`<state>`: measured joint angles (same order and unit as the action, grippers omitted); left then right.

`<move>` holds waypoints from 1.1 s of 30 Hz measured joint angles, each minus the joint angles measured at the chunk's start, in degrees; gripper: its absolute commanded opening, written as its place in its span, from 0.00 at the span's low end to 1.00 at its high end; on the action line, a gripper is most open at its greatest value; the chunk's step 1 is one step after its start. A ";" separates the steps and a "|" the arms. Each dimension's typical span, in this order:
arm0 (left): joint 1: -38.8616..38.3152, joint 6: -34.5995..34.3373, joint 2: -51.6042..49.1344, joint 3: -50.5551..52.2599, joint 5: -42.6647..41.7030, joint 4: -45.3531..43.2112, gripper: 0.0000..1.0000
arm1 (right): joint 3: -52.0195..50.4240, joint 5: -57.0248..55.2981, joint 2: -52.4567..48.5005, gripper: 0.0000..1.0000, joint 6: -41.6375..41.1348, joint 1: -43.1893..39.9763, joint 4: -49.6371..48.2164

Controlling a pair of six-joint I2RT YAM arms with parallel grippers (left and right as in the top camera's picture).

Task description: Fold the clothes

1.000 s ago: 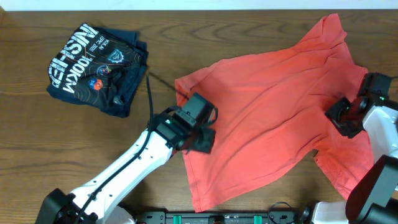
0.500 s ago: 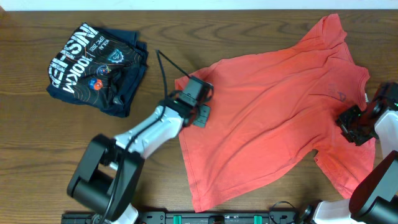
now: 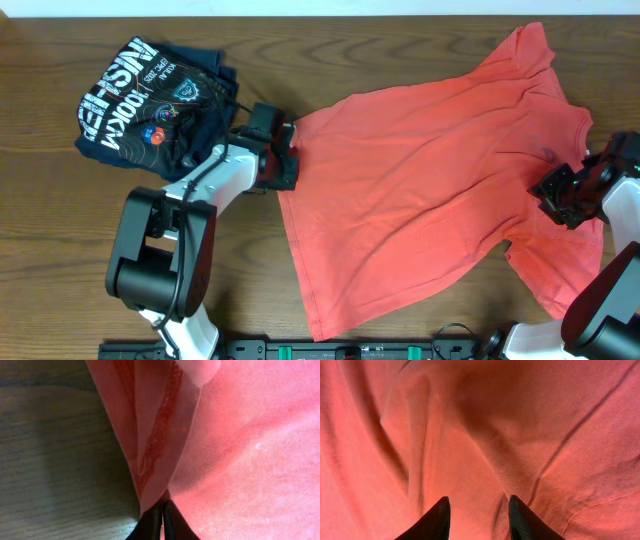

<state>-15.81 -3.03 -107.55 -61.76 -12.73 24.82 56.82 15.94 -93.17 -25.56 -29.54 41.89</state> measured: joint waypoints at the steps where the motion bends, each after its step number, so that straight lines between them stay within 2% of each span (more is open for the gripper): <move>1: 0.33 0.02 0.02 -0.07 -0.52 0.33 0.06 | 0.00 0.00 0.00 0.38 0.07 0.00 -0.07; 8: 2.80 -1.77 0.96 -0.48 0.26 10.27 0.06 | 0.00 -0.44 0.00 0.44 0.24 0.00 -0.52; 14: 8.55 -1.77 1.20 -0.35 1.84 18.62 0.06 | -1.01 -4.83 0.00 0.47 -0.66 0.00 -1.29; 16: 10.78 -1.73 1.22 -0.26 1.99 20.22 0.06 | -2.78 -6.86 0.00 0.44 -1.84 0.00 -3.52; 22: 14.88 -1.25 2.27 1.01 2.62 23.10 0.06 | -12.04 -9.97 -0.31 0.16 -6.21 0.00 -17.88; 24: 14.95 -0.90 3.54 1.77 2.82 23.37 0.07 | -13.92 -10.99 -0.07 0.11 -9.05 -0.02 -22.51; 29: 14.95 0.50 10.91 2.27 1.51 23.52 0.33 | -14.21 -14.84 -2.99 0.07 -14.60 -0.02 -32.26; 31: 14.95 0.44 15.50 2.27 0.59 23.50 0.40 | -12.87 -16.41 -4.98 0.06 -15.67 -0.02 -34.58; 33: 14.95 0.57 19.61 2.27 -0.72 23.45 0.43 | -10.43 -17.53 -6.97 0.06 -16.35 -0.20 -34.60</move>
<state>-0.86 -2.46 -87.94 -59.48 -13.45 48.27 46.39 -1.58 -100.14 -41.91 -29.74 7.29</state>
